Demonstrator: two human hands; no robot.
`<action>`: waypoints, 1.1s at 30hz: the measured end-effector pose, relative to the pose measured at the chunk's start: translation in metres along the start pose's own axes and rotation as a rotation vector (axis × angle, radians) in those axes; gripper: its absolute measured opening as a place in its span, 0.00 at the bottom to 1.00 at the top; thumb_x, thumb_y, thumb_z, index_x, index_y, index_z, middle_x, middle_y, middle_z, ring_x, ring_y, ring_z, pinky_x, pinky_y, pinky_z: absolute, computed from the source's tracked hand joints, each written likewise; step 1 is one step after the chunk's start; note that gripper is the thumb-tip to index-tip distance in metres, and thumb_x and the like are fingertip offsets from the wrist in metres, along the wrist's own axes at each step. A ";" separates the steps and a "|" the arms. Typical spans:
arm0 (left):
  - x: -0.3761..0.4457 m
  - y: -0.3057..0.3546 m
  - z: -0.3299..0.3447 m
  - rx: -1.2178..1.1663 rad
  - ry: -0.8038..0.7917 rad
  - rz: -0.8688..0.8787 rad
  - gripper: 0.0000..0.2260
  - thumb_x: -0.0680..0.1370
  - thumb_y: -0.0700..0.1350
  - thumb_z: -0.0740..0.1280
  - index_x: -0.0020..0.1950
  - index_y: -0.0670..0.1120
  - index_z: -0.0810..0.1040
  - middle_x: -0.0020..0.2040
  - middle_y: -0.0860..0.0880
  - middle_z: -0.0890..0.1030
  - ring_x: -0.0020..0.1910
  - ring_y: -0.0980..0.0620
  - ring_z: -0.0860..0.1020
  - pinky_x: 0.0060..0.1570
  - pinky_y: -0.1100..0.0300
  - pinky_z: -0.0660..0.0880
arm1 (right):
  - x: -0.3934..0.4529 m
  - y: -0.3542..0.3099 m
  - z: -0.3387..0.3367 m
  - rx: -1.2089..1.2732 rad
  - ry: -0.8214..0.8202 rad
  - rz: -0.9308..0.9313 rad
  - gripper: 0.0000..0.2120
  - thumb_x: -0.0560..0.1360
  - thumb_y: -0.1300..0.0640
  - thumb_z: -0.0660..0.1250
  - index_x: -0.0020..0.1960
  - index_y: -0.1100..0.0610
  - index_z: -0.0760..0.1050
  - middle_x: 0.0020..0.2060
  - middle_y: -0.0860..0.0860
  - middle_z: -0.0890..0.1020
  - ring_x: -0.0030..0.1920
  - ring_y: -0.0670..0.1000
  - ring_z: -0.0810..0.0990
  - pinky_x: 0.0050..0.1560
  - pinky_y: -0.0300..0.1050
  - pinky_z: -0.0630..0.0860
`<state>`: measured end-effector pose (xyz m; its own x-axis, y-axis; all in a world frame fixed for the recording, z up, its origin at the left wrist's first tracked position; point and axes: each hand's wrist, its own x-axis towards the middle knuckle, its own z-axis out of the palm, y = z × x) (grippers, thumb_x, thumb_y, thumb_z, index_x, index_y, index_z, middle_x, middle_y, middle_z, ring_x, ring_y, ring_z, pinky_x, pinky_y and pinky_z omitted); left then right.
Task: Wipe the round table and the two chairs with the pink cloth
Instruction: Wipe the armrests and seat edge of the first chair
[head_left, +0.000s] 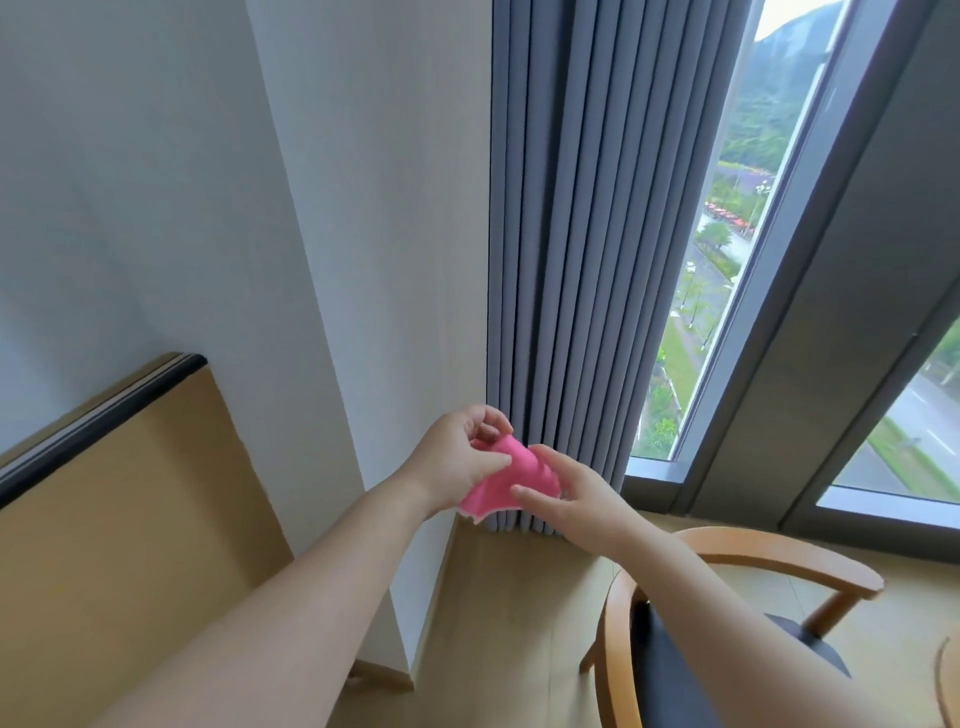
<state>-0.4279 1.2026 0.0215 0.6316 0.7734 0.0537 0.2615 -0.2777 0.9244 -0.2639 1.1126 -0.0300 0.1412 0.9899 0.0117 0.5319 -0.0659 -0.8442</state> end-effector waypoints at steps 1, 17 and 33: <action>0.010 0.000 0.002 -0.004 -0.008 0.017 0.11 0.73 0.38 0.69 0.46 0.55 0.77 0.44 0.52 0.79 0.45 0.53 0.79 0.38 0.63 0.75 | 0.006 0.003 -0.003 0.025 0.002 -0.009 0.23 0.69 0.38 0.70 0.61 0.44 0.72 0.51 0.47 0.80 0.47 0.46 0.81 0.49 0.46 0.81; 0.141 -0.035 0.037 0.061 -0.257 0.348 0.13 0.72 0.46 0.73 0.43 0.62 0.72 0.42 0.58 0.77 0.42 0.59 0.77 0.40 0.64 0.73 | 0.053 0.055 -0.020 -0.142 0.493 0.282 0.04 0.72 0.61 0.68 0.46 0.54 0.77 0.41 0.50 0.78 0.42 0.49 0.78 0.43 0.44 0.79; 0.151 -0.194 0.138 -0.155 -0.779 0.363 0.15 0.75 0.41 0.70 0.49 0.61 0.71 0.47 0.54 0.78 0.44 0.53 0.79 0.41 0.60 0.80 | -0.030 0.136 0.104 -0.572 0.928 0.447 0.04 0.75 0.61 0.68 0.48 0.56 0.74 0.59 0.52 0.69 0.48 0.49 0.76 0.40 0.37 0.79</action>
<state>-0.2822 1.2946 -0.2018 0.9906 0.0267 0.1343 -0.1198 -0.3068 0.9442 -0.2827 1.0873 -0.2004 0.8378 0.4101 0.3604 0.5451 -0.6642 -0.5115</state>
